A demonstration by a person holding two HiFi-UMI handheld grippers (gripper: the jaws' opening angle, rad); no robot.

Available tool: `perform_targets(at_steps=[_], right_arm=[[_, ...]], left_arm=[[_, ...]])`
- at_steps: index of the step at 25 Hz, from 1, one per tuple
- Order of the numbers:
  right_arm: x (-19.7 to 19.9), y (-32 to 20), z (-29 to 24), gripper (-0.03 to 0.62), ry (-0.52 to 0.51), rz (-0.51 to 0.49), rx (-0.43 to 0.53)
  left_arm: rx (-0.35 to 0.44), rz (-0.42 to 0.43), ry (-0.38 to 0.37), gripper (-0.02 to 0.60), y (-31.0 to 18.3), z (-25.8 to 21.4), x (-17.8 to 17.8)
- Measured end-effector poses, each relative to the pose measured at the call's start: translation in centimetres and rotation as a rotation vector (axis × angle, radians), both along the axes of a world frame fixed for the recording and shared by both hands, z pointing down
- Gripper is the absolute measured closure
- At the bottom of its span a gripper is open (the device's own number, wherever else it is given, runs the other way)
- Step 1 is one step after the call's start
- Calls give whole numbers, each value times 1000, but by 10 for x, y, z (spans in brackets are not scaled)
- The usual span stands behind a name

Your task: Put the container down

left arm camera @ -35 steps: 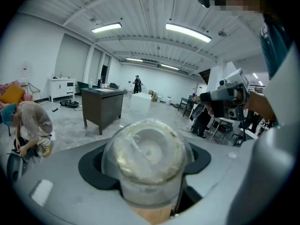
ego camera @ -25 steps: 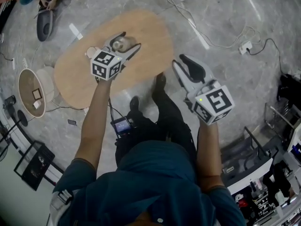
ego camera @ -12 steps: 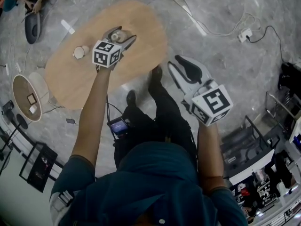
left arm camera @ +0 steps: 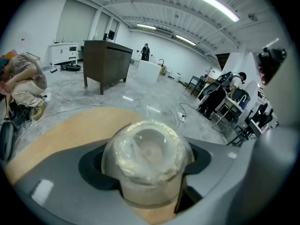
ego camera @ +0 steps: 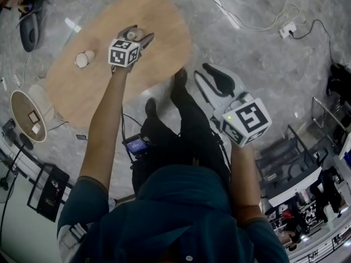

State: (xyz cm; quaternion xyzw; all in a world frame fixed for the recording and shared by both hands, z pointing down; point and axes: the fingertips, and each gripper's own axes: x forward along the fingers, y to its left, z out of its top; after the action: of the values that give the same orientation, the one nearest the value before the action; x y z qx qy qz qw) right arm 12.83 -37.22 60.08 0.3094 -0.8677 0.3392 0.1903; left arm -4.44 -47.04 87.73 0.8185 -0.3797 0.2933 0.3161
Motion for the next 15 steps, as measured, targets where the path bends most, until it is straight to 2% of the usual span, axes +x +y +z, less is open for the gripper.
perform_targets(at_steps=[10, 15], right_arm=[[16, 7, 26, 502, 7, 11, -41], [15, 11, 32, 502, 10, 13, -52]], left_arm=[[-73, 26, -77, 245, 13, 60, 4], [-72, 38, -114, 245, 15, 74, 0]])
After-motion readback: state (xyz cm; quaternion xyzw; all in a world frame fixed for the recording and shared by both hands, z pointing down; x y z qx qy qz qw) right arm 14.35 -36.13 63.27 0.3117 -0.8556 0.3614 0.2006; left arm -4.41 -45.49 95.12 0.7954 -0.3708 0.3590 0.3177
